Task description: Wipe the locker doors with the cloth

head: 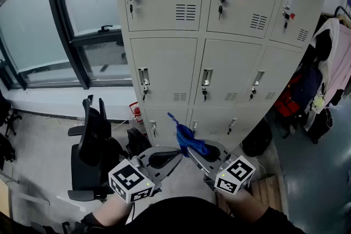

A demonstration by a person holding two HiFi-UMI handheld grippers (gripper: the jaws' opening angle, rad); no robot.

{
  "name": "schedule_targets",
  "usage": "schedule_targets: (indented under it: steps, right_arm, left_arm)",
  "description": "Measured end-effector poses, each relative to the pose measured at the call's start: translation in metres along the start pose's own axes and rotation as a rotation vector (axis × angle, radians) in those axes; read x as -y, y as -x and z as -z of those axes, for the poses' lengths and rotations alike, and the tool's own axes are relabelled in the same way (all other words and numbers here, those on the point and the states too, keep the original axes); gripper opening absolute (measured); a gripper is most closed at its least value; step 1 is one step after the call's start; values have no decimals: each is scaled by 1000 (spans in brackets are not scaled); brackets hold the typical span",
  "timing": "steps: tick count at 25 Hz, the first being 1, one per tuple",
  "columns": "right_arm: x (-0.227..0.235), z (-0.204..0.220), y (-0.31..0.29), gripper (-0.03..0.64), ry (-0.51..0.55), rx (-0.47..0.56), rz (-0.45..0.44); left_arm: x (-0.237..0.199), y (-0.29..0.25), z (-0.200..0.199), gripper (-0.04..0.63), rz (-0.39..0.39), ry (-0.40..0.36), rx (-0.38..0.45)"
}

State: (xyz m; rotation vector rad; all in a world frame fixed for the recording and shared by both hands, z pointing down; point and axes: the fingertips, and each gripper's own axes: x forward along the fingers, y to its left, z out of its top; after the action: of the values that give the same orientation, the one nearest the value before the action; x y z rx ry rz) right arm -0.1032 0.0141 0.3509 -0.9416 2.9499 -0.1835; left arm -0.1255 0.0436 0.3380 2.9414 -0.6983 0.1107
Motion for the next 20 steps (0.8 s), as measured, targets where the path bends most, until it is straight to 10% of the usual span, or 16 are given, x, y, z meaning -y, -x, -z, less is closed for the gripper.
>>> schedule_targets:
  steps: [20]
  right_arm:
    - [5,1,-2,103,-184,60,-26]
  left_arm:
    - [-2,4,6,8,-1,10,-2]
